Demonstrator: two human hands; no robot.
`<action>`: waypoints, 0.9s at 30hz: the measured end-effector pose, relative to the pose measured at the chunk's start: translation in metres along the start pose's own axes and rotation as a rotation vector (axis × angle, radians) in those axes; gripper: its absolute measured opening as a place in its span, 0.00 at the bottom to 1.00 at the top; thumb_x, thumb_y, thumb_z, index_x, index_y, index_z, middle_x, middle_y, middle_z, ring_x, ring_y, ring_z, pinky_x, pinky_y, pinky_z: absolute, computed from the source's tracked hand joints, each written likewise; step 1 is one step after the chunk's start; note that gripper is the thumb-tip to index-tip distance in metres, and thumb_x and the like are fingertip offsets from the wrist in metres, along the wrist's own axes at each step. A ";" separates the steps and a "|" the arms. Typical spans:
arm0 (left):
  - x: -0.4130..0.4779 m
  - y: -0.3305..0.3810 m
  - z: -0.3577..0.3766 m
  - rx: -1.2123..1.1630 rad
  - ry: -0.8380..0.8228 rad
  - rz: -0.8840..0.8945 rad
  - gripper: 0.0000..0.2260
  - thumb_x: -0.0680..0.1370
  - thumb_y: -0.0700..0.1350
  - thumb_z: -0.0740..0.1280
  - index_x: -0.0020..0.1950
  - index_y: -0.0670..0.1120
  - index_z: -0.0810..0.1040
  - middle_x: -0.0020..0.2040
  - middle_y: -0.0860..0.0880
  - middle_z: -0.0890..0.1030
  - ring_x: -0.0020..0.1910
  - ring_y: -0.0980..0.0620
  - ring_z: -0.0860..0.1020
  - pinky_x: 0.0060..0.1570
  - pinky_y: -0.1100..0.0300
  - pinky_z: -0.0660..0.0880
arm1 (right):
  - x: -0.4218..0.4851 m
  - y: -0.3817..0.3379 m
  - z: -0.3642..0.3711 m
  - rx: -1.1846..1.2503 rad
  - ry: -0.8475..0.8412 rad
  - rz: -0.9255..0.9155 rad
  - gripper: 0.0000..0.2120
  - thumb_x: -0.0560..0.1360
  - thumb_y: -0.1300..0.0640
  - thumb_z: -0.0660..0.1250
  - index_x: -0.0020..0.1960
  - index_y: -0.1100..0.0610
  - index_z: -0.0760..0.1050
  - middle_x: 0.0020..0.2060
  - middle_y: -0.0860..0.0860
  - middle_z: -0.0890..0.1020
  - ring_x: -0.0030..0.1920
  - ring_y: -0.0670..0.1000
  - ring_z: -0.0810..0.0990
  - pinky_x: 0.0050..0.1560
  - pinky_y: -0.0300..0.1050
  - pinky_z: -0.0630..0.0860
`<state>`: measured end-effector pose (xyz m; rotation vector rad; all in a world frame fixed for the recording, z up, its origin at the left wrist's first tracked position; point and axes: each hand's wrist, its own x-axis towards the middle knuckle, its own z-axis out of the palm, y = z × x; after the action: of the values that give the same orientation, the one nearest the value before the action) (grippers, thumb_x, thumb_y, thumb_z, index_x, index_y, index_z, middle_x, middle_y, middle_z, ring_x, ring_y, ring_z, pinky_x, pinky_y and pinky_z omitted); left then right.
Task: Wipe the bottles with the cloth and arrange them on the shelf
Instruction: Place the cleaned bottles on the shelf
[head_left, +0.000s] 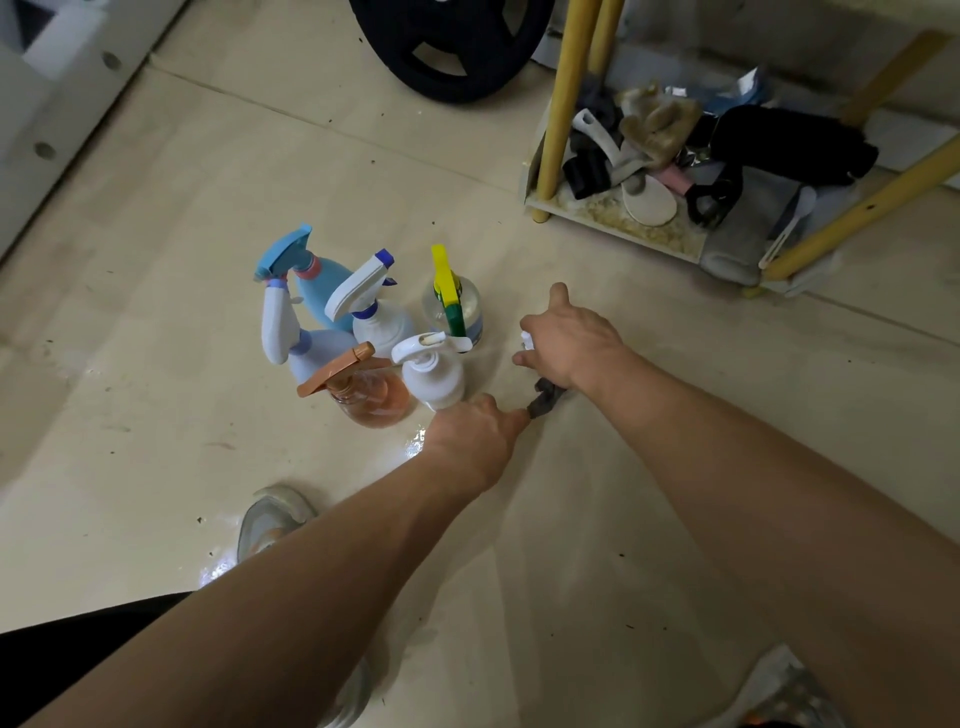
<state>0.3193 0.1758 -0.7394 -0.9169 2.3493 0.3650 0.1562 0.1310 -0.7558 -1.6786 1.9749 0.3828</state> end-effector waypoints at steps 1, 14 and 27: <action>0.000 0.000 0.000 0.004 -0.008 0.011 0.24 0.83 0.40 0.58 0.78 0.53 0.61 0.57 0.40 0.73 0.52 0.39 0.78 0.41 0.53 0.69 | -0.002 0.002 0.003 0.032 0.015 0.003 0.17 0.82 0.41 0.63 0.63 0.51 0.74 0.64 0.56 0.63 0.43 0.58 0.74 0.46 0.49 0.72; 0.003 0.000 -0.027 -0.284 -0.048 0.033 0.17 0.73 0.47 0.74 0.59 0.50 0.73 0.51 0.46 0.75 0.46 0.45 0.76 0.42 0.55 0.73 | -0.063 0.041 -0.002 0.339 0.125 -0.001 0.11 0.76 0.46 0.72 0.49 0.54 0.79 0.55 0.51 0.69 0.46 0.55 0.80 0.50 0.49 0.78; -0.019 0.024 -0.208 -0.425 -0.022 0.040 0.19 0.68 0.48 0.77 0.55 0.51 0.75 0.48 0.47 0.75 0.46 0.46 0.76 0.41 0.57 0.69 | -0.139 0.099 -0.147 0.473 0.164 0.157 0.12 0.75 0.47 0.75 0.54 0.52 0.82 0.54 0.51 0.68 0.51 0.56 0.78 0.52 0.46 0.74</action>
<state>0.2261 0.1107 -0.5622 -1.0476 2.3128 0.9105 0.0440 0.1882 -0.5689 -1.2925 2.1124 -0.1680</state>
